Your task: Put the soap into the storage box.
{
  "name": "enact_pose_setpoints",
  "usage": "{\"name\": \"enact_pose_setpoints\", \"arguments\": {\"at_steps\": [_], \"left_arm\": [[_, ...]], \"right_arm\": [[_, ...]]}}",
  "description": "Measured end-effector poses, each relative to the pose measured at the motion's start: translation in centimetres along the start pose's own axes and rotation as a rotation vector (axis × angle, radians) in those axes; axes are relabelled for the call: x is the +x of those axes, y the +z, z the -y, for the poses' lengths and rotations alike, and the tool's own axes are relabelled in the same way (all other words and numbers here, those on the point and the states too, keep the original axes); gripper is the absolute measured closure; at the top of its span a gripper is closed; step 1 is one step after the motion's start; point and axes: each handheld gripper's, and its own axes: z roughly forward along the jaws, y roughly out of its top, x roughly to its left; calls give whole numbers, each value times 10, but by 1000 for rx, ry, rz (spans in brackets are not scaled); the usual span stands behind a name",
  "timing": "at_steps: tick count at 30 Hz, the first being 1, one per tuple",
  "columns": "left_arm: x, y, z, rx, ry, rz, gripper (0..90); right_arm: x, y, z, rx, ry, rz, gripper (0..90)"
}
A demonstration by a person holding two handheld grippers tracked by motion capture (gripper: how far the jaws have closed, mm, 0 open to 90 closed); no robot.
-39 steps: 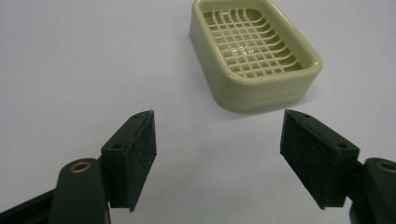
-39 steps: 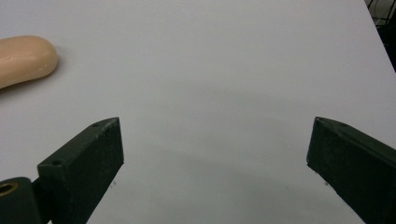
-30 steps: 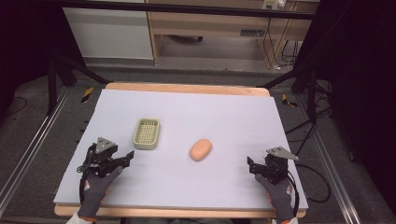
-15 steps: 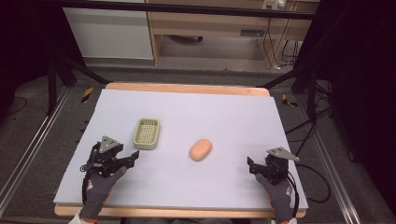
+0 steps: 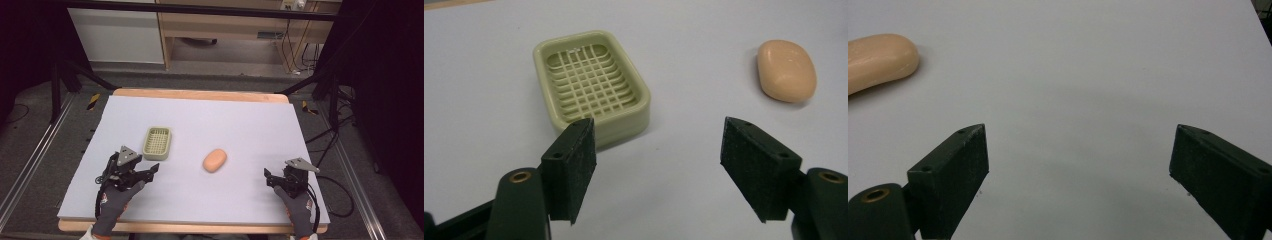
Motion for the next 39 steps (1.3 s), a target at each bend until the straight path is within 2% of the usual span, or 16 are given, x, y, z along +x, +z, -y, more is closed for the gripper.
{"name": "enact_pose_setpoints", "arguments": {"at_steps": [14, 25, 39], "left_arm": [[-25, 9, -9, 6, 56, 35, 296], [-38, 15, -18, 21, 115, 51, 290], [-50, 29, -41, 16, 128, 74, 280]], "right_arm": [[0, 2, 1, 14, -10, 13, 92], [0, 2, 1, 20, -6, 18, 92], [0, 2, 1, 21, -8, 27, 92]]}}
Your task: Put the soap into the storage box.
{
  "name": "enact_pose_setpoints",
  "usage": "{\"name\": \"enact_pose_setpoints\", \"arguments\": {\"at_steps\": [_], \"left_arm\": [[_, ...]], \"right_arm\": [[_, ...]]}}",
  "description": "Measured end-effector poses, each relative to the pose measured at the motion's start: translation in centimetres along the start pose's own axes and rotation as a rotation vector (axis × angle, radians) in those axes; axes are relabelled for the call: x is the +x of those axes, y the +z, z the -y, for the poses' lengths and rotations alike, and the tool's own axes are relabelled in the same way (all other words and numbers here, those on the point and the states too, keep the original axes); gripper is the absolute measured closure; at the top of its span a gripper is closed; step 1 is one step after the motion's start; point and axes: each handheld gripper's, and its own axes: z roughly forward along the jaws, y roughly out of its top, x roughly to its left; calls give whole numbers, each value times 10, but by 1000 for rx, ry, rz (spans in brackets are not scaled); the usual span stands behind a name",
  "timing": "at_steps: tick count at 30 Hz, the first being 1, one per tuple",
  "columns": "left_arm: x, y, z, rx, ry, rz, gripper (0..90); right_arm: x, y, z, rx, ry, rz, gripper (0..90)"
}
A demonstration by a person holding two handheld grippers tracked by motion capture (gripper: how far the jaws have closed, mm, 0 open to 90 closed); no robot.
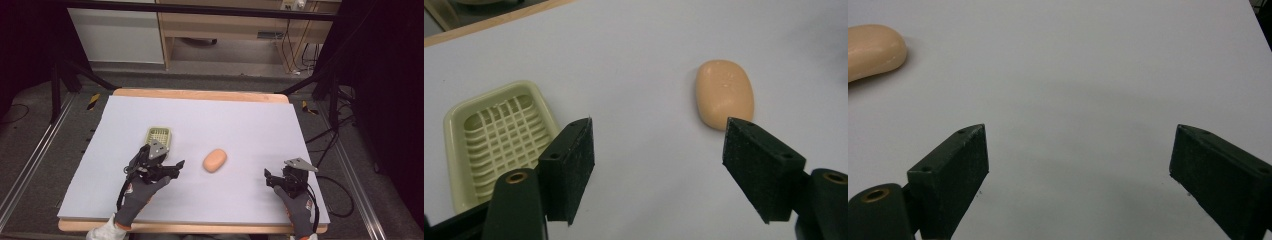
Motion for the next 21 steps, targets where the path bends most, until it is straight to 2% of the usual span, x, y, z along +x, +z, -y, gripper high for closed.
{"name": "enact_pose_setpoints", "arguments": {"at_steps": [3, 21], "left_arm": [[-2, 4, -3, -10, -11, 5, 279], [-18, 41, -25, 38, 10, 32, 271]], "right_arm": [[0, 0, 0, 0, 3, -1, 92], [1, 0, 0, 0, 7, -2, 91]]}}
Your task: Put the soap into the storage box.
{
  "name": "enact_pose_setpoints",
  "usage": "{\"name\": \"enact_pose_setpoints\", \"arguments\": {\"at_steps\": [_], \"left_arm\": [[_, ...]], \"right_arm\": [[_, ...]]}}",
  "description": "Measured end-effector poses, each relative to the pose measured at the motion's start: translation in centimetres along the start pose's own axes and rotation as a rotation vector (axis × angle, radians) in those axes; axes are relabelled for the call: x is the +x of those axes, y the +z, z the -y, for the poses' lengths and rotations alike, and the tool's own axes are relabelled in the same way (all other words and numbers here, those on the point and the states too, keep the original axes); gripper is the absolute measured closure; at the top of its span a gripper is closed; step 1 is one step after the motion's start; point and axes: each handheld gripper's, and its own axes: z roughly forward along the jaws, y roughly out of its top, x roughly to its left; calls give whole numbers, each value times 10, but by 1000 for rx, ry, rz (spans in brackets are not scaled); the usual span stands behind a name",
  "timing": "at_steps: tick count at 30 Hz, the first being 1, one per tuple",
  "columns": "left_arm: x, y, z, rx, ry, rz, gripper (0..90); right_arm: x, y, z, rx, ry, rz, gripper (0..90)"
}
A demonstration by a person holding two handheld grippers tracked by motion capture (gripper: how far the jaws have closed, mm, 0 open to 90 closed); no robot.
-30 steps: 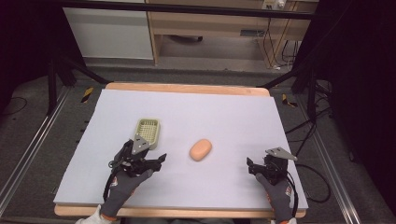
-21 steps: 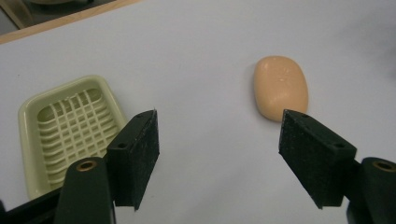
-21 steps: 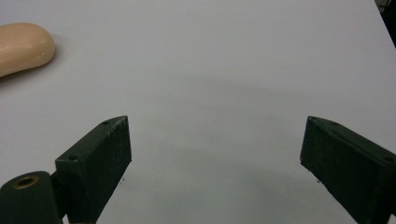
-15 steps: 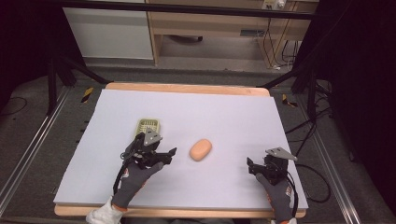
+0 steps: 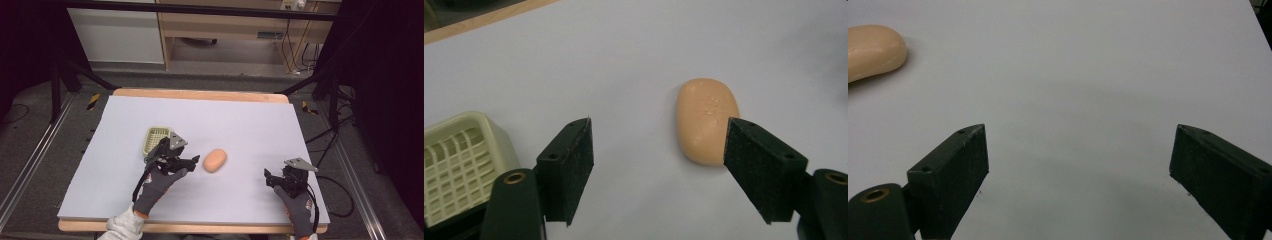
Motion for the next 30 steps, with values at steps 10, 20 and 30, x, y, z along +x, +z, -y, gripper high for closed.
{"name": "enact_pose_setpoints", "arguments": {"at_steps": [10, 20, 30], "left_arm": [[-12, 22, -9, 36, 28, 4, 255], [-21, 36, -15, 58, 41, 18, 242], [-30, 47, -21, 83, 68, 31, 221]], "right_arm": [[0, 0, 0, 3, -6, 0, 91], [0, 1, 0, 5, -6, 0, 91], [-1, 1, 0, 5, -2, -3, 90]]}}
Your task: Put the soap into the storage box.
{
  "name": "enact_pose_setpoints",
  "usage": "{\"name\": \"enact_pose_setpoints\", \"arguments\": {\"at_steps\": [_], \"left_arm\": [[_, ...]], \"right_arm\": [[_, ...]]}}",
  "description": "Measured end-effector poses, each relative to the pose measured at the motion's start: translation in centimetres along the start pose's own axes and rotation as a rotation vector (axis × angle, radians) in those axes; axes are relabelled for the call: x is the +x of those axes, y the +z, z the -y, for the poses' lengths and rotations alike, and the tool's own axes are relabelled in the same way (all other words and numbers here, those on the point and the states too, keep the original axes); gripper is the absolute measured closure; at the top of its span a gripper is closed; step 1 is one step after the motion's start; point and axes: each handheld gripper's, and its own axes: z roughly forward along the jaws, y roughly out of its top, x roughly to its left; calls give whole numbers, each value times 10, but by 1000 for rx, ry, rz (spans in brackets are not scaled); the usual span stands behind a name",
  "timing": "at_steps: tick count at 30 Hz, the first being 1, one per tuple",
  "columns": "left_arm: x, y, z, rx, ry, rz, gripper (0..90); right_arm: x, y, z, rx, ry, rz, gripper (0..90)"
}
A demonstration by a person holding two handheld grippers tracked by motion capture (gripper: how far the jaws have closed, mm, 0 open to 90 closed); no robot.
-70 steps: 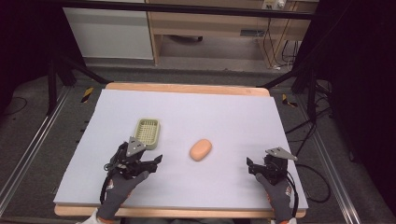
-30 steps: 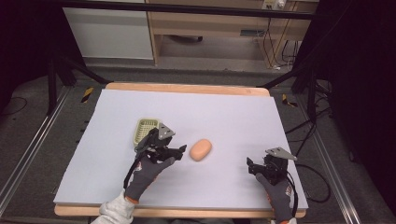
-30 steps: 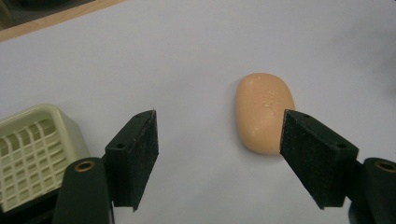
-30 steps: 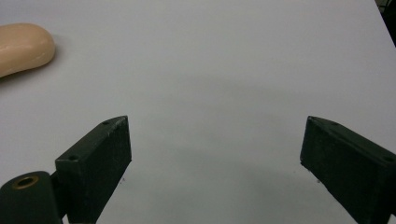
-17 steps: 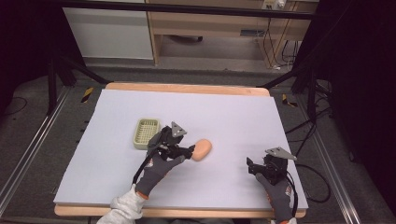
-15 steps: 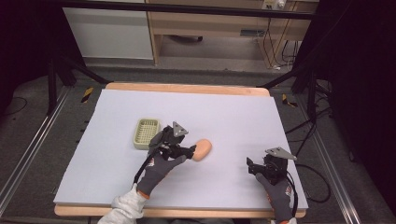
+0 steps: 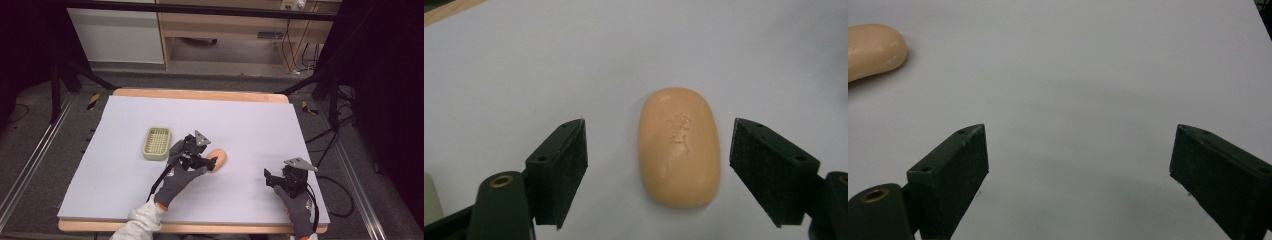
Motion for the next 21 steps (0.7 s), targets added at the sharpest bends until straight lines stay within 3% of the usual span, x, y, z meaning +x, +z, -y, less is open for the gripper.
{"name": "enact_pose_setpoints", "arguments": {"at_steps": [21], "left_arm": [[-12, 28, -2, 62, 16, 23, 213]], "right_arm": [[0, 0, 0, 5, 4, -2, 89]]}}
